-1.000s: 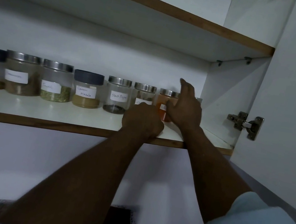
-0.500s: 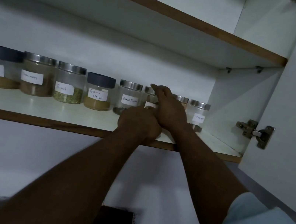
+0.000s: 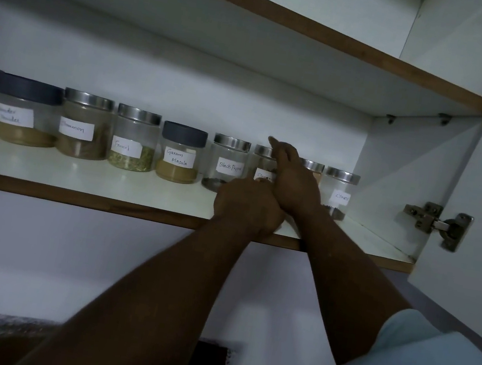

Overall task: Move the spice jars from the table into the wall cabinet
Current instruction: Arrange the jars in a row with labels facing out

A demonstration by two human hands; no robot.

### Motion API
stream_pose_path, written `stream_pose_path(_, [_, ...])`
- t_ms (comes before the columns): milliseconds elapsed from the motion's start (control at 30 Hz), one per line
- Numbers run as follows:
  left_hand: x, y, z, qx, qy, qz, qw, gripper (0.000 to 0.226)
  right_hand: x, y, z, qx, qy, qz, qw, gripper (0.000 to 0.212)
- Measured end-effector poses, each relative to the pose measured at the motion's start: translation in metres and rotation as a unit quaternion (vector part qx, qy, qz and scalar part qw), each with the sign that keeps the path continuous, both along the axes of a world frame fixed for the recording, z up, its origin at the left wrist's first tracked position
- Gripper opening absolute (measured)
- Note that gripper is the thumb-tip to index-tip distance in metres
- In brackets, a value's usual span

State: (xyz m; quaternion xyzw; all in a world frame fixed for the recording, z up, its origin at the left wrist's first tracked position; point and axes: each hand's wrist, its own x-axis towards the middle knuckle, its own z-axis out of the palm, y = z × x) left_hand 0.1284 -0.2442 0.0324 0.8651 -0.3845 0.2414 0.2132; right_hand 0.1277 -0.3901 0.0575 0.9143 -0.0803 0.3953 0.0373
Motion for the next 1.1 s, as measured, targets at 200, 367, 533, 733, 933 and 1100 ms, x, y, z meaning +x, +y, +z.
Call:
stream_pose_path(200, [0.025, 0.038, 0.008, 0.034, 0.051, -0.009, 0.998, 0.036, -0.023, 0.006, 0.001, 0.037, -0.115, 0.002, 0.993, 0.076])
stream_pose_path(367, [0.041, 0.075, 0.011, 0.106, 0.043, -0.009, 0.993, 0.048, -0.024, 0.030, 0.003, 0.009, -0.116, 0.050, 0.992, 0.065])
stream_pose_path(533, [0.036, 0.076, 0.007, 0.078, 0.027, 0.021, 0.996, 0.047, 0.009, 0.066, 0.009, -0.025, -0.034, 0.059, 0.997, 0.075])
stream_pose_path(733, [0.040, 0.074, 0.005, 0.057, 0.047, 0.029, 0.997, 0.045, 0.037, 0.077, 0.007, -0.024, 0.012, 0.017, 0.999, 0.081])
stream_pose_path(933, [0.043, 0.069, 0.003, 0.040, 0.039, 0.037, 0.998, 0.047, 0.046, 0.074, 0.007, -0.031, 0.015, -0.002, 0.999, 0.082])
stream_pose_path(1100, [0.040, 0.073, 0.002, 0.006, 0.044, 0.022, 0.999, 0.045, 0.042, 0.075, 0.003, 0.004, 0.011, 0.023, 1.000, 0.094])
